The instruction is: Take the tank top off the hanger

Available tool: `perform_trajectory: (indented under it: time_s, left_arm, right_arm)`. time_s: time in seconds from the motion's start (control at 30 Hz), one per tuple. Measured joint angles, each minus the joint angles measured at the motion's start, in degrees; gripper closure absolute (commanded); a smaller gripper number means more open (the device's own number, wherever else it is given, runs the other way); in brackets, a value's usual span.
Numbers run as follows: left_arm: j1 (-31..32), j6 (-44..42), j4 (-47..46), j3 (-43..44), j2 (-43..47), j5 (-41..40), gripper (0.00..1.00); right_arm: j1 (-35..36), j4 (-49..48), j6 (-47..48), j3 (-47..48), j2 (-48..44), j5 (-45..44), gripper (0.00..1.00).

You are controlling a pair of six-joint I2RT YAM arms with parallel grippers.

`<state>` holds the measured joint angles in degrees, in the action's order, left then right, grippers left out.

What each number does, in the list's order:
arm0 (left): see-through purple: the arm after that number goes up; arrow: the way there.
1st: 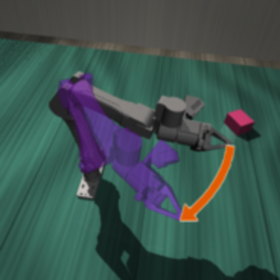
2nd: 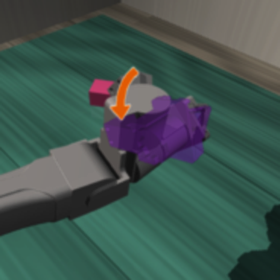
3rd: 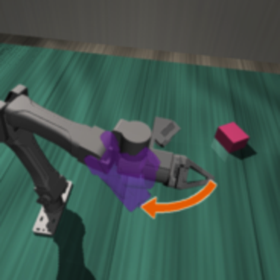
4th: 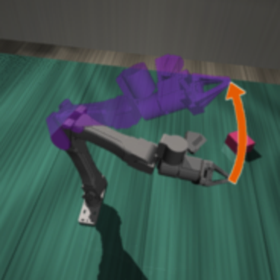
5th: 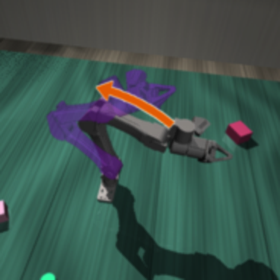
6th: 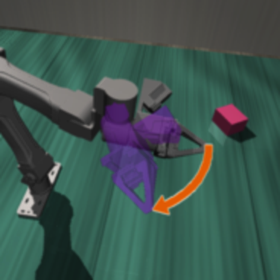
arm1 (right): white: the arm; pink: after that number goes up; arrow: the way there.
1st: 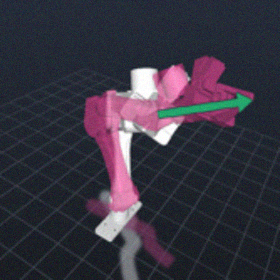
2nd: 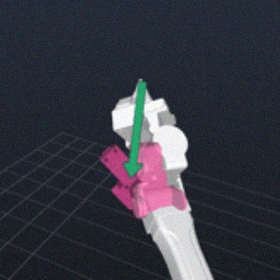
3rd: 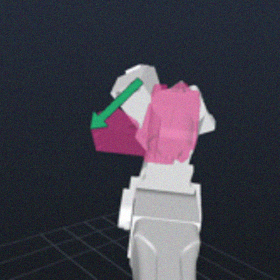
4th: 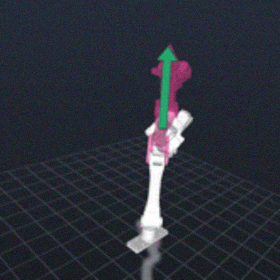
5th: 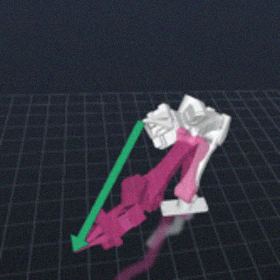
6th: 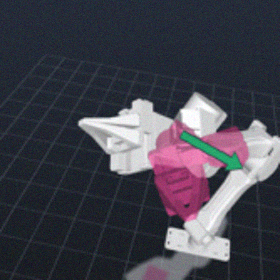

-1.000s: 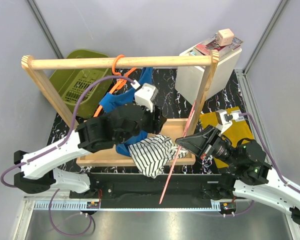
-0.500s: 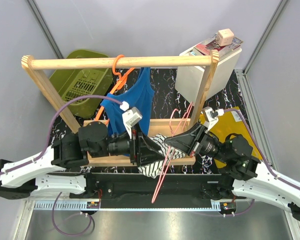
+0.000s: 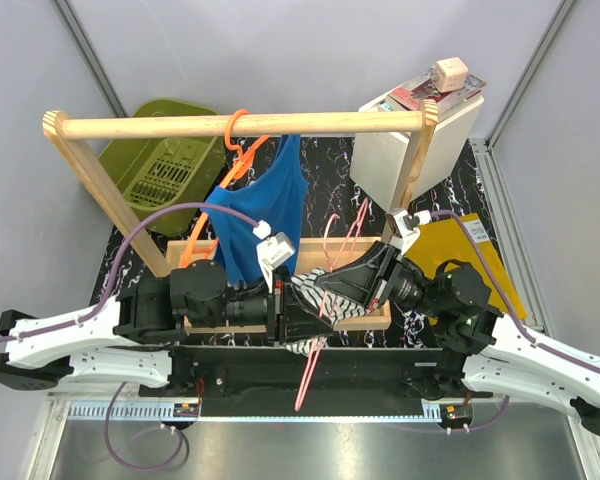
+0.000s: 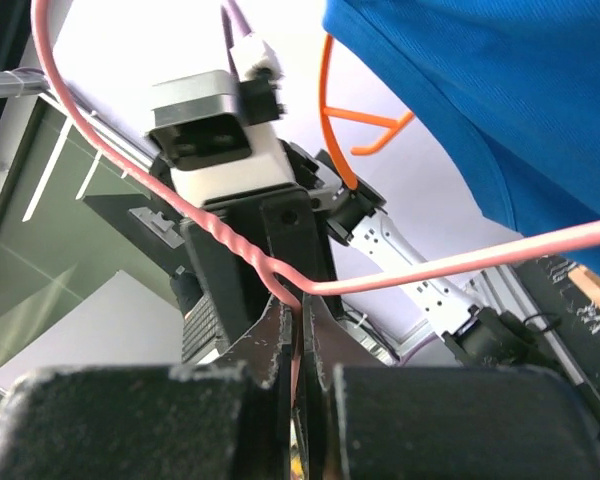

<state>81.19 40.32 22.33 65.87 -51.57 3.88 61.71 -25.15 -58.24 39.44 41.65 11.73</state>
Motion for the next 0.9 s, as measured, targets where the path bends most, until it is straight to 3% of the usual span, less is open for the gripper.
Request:
perform_trajectory:
  time_s: [0.07,0.2,0.3,0.33,0.37,0.43,0.5,0.9]
  left_arm:
    - [0.09,0.81,0.04,-0.22,0.37,-0.94,1.0]
    - [0.13,3.26,0.5,-0.31,0.37,-3.85,1.0]
    - [0.26,3.28,0.81,0.09,-0.28,-6.67,1.0]
    - [0.26,3.3,0.9,0.59,-0.68,-8.13,1.0]
    - [0.26,3.34,0.92,1.03,-0.94,-9.18,1.0]
    - [0.26,3.65,0.98,2.25,-1.6,-12.2,1.0]
    - [0.26,3.93,1.14,3.54,-2.16,-15.58,1.0]
    - [0.09,2.6,1.42,16.81,-12.24,-25.9,1.0]
  right_arm:
    - [0.0,-1.05,-0.09,0.0,-0.07,0.0,0.98]
    - [0.0,-1.14,1.09,0.0,-1.03,-0.31,0.72]
    - [-0.02,1.68,1.01,-0.33,-3.43,-2.54,0.61]
    - [-0.09,2.78,0.92,-0.63,-4.61,-3.63,0.5]
    - [-0.11,3.96,0.92,-0.9,-5.81,-4.74,0.48]
    - [-0.11,6.69,1.07,-1.11,-7.85,-6.75,0.33]
    - [-0.15,9.92,1.53,-1.09,-10.05,-9.31,0.27]
    - [-0.17,27.1,4.28,-0.22,-20.98,-19.21,0.27]
